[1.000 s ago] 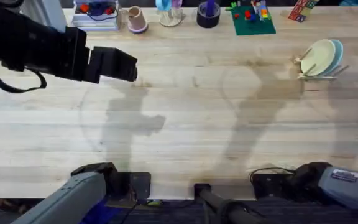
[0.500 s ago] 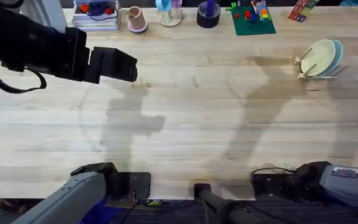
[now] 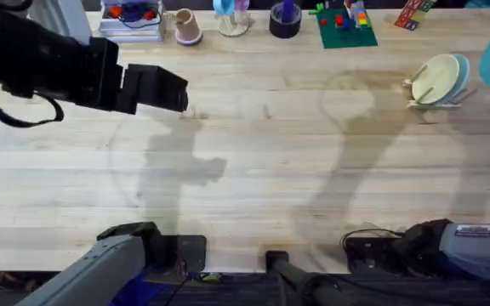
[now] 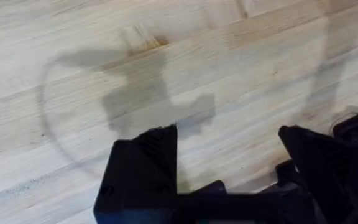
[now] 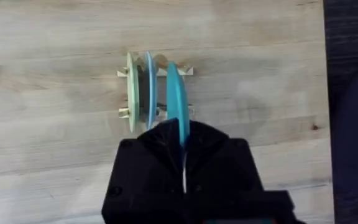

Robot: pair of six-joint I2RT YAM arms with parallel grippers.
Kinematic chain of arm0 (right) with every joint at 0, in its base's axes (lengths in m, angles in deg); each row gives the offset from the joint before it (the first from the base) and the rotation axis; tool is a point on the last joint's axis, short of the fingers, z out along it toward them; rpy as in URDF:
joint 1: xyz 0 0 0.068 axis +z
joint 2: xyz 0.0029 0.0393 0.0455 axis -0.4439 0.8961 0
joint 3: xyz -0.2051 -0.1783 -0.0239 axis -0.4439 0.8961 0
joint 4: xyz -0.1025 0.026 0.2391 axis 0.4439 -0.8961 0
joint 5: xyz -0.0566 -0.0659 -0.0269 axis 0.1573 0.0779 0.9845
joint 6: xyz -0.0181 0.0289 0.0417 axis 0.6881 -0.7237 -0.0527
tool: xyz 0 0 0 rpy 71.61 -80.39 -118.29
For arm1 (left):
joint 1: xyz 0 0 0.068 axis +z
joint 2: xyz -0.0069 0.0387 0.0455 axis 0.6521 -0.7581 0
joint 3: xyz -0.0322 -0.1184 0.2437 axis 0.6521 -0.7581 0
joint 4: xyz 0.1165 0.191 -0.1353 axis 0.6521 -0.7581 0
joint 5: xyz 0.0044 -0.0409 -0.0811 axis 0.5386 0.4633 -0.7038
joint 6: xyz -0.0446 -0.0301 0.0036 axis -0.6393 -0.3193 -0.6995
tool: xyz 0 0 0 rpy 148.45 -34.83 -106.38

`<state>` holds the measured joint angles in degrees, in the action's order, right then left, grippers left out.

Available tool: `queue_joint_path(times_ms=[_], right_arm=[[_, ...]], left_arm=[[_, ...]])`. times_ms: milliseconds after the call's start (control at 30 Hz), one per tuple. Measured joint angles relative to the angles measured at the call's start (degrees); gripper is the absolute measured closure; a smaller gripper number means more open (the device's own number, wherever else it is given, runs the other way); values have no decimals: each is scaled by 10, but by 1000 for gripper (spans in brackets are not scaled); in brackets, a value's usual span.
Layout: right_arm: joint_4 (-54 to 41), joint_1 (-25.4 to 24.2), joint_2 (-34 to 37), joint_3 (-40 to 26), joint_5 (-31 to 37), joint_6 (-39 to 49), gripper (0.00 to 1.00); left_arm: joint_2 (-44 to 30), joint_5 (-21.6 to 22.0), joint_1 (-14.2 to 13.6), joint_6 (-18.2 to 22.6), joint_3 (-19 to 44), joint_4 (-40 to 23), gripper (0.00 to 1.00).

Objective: Pick up the plates from the table one by one and place each into a slot on the dish rack.

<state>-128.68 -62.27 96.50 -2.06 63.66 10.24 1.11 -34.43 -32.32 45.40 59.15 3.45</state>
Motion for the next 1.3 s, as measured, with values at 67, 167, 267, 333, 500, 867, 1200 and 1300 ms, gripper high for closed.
queue_joint_path(times_ms=[67,167,267,333,500,867,1200,1300], right_arm=[[3,0,5,0,0,0,973],[7,0,10,0,-1,0,973],[9,0,18,0,-2,0,973],[10,0,24,0,-2,0,973],[11,0,34,0,-2,0,973],[26,0,56,0,-2,-1,973],[39,0,60,0,-4,-2,973],[39,0,60,0,-14,-2,973]], left_arm=[[0,0,0,0,0,0,7],[0,0,0,0,0,0,8],[0,0,0,0,0,0,7],[0,0,0,0,0,0,8],[0,0,0,0,0,0,7],[0,0,0,0,0,0,7],[0,0,0,0,0,0,7],[0,0,0,0,0,0,7]])
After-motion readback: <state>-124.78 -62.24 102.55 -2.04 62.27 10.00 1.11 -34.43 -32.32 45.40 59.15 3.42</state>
